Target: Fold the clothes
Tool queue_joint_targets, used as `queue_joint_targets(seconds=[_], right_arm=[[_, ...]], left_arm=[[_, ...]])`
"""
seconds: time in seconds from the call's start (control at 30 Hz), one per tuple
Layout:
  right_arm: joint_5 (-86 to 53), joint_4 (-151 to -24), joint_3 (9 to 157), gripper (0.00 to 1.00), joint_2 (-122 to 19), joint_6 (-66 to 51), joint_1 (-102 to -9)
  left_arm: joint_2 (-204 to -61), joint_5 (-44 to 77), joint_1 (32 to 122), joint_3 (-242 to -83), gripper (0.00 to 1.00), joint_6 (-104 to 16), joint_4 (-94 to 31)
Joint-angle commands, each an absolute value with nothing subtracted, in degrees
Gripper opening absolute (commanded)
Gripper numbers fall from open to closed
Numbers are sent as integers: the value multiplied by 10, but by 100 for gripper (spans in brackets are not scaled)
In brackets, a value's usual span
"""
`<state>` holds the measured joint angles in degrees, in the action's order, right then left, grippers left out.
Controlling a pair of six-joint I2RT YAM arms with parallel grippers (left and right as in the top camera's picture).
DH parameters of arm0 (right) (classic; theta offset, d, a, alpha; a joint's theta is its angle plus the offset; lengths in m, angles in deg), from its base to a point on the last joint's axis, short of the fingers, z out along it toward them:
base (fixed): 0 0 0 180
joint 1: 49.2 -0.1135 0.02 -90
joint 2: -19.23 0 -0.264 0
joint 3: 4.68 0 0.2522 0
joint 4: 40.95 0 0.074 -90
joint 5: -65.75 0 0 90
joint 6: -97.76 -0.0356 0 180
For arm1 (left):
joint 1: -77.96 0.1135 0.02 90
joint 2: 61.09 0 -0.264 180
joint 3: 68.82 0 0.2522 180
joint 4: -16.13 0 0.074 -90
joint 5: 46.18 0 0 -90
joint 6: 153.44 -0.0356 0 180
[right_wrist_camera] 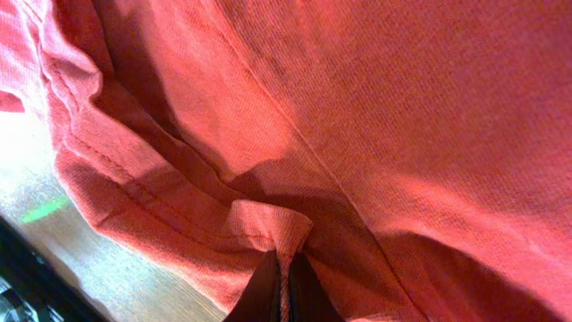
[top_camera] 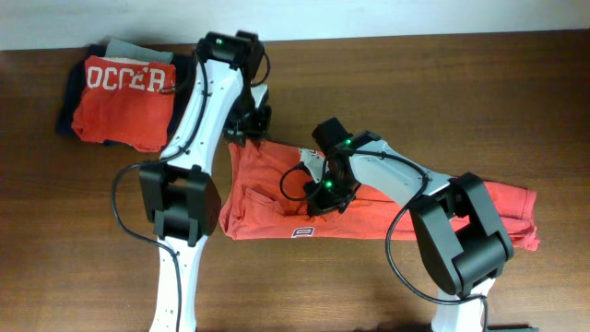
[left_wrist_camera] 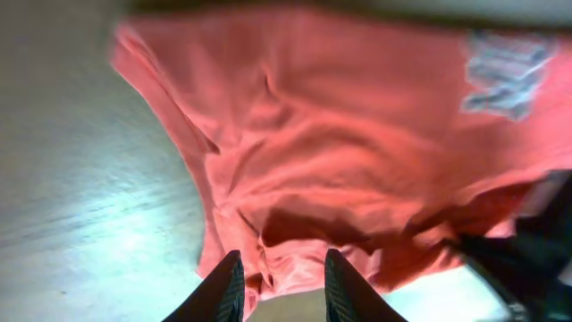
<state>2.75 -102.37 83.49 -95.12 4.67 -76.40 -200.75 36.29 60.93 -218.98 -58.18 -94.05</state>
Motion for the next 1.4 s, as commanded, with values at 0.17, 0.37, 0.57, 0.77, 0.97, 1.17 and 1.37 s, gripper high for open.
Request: queue_joint_targets(seconds=[0.17,0.37,0.57,0.77,0.97,1.17,1.37], right_arm=[[20,-1022,842,4,-936,42,-765],[20,-1022,842,4,-936,42,-765],[20,-1022,842,4,-936,42,-765],[20,-1018,842,4,-936,42,-765],[20,-1018,842,4,-936,42,-765],[20,-1018,842,4,-936,42,-765],[20,-1018,842,4,-936,42,-765]], left_arm=[[-1997,296,622,-2042,11,-633,-944],[-1993,296,638,-2026,13,-631,-944],[-1993,298,646,-2002,27,-631,-943],[-1993,296,644,-2002,34,-631,-944],[-1993,290,640,-1996,34,-626,-943],[-1993,290,637,-1969,34,-615,-920],[-1993,290,636,-1962,0,-608,-909]])
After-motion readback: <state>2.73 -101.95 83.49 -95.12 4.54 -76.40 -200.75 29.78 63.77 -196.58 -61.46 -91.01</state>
